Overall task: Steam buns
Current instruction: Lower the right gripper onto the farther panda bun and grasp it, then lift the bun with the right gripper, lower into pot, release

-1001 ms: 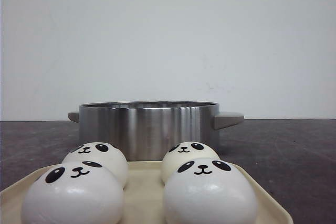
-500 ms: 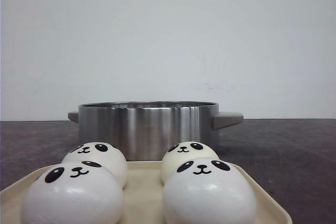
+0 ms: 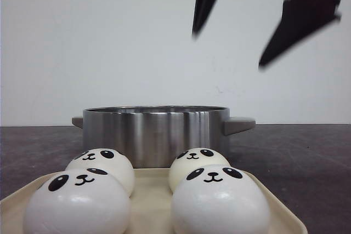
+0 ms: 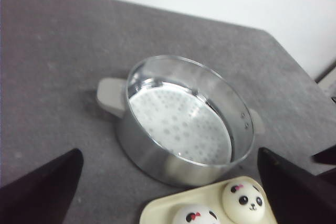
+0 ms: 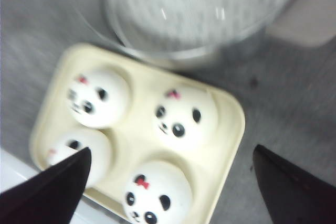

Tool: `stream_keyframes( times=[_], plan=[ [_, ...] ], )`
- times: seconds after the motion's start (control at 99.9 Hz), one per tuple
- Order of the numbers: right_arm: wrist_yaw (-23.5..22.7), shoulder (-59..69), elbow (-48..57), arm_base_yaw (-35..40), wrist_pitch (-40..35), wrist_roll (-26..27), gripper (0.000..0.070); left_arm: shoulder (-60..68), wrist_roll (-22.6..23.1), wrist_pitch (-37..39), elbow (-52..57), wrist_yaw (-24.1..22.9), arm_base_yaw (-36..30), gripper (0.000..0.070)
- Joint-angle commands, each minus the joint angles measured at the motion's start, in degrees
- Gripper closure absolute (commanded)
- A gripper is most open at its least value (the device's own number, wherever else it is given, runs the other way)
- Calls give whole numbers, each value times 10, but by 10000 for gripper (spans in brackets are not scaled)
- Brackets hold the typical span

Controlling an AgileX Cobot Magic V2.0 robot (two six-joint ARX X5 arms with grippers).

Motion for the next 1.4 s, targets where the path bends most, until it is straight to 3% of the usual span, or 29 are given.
stream_keyframes(
  times=[0.0,0.21,0.34,0.951,1.011,1.101,1.141,1.391],
  plan=[
    [-4,27,9,7,0,12,79,1,-2,7,10,0,-7,18],
    [-25,90,9,18,24,17,82,1,3,11,10,0,-36,18],
    [-26,120,9,26,43,30,140,1,9,11,10,-2,-50,18],
    [-28,232,9,37,77,47,172,1,26,11,10,-20,-106,18],
    [-15,239,9,37,77,47,275,1,28,11,10,-25,-110,18],
    [12,239,9,40,76,46,597,1,28,10,10,-30,-116,18],
    [22,239,9,43,76,46,694,1,28,10,10,-30,-119,18],
    [11,196,21,76,45,17,700,1,28,10,10,-30,-136,18]
  ],
)
